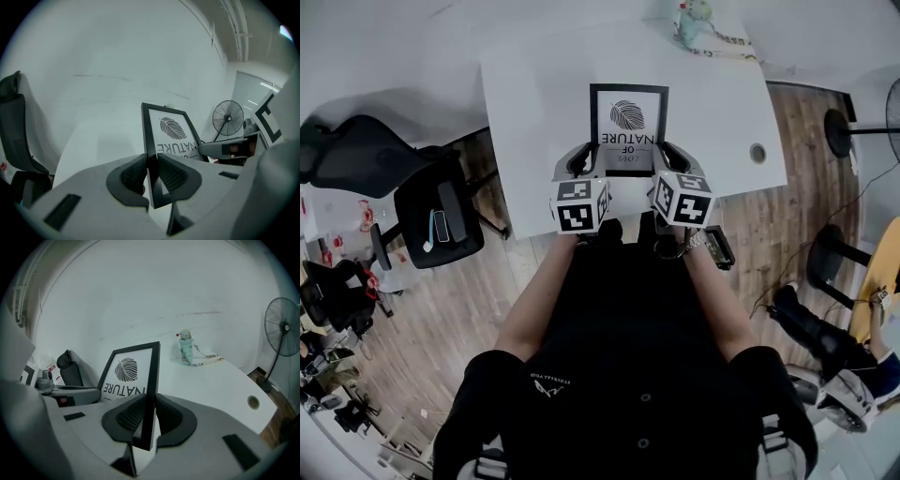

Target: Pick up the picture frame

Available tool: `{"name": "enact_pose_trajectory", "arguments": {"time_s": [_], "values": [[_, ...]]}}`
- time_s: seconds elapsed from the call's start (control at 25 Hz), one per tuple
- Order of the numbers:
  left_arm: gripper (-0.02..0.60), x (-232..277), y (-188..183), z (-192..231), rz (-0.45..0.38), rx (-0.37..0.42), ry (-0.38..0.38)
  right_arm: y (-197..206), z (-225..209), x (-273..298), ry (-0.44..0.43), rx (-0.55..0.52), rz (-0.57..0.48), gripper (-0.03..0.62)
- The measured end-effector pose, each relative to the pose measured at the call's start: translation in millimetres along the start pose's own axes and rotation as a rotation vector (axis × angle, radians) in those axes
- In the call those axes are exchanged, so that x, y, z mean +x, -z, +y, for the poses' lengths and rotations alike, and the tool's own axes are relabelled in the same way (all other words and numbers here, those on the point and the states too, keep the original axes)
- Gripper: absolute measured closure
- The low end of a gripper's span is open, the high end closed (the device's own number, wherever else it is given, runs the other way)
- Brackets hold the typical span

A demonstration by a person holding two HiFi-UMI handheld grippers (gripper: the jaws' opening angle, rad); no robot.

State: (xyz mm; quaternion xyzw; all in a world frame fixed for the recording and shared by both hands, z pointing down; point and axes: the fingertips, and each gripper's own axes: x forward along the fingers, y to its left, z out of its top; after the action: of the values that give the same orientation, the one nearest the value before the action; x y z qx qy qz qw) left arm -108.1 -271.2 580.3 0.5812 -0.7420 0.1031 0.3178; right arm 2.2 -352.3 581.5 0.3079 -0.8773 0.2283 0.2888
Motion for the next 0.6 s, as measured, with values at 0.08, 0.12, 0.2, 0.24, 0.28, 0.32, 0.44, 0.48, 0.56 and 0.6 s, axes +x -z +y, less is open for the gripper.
{"name": "enact_pose_trajectory", "arguments": {"time_s": [0.08,0.12,0.2,0.24,0.28,0.32,0.44,0.48,0.56,0.6], "values": [[0.505,-5.0,-10.6,-3.9,-0.032,0.010,0.002,-10.1,0.8,-8.1,0.008,-0.016,-0.034,0.526],[0.506,-7.9,-16.5,-5.8,-0.050,0.018,0.002,-15.3,1.3,-11.9,0.008,-0.019,-0.050,0.526],[0.506,-13.5,-30.1,-9.8,-0.088,0.040,0.004,-27.6,2.0,-19.2,0.004,-0.018,-0.084,0.526],[0.506,-15.9,-37.2,-12.1,-0.106,0.050,0.008,-34.4,2.1,-23.1,0.004,-0.019,-0.101,0.526],[0.506,-18.1,-43.9,-14.4,-0.123,0.060,0.013,-40.9,2.1,-27.2,0.006,-0.023,-0.119,0.526],[0.506,-20.2,-50.4,-16.5,-0.140,0.069,0.016,-47.0,2.2,-31.2,0.009,-0.030,-0.137,0.526],[0.506,-27.3,-68.6,-23.9,-0.188,0.104,0.019,-62.8,2.0,-43.2,0.018,-0.043,-0.188,0.526],[0.506,-30.5,-74.4,-27.1,-0.207,0.116,0.021,-67.7,1.7,-47.9,0.020,-0.045,-0.205,0.526],[0.506,-38.6,-85.6,-32.7,-0.250,0.135,0.029,-78.0,2.8,-58.6,0.027,-0.057,-0.244,0.526],[0.506,-43.3,-91.3,-34.6,-0.273,0.140,0.033,-83.7,4.5,-64.0,0.030,-0.065,-0.264,0.526]]}}
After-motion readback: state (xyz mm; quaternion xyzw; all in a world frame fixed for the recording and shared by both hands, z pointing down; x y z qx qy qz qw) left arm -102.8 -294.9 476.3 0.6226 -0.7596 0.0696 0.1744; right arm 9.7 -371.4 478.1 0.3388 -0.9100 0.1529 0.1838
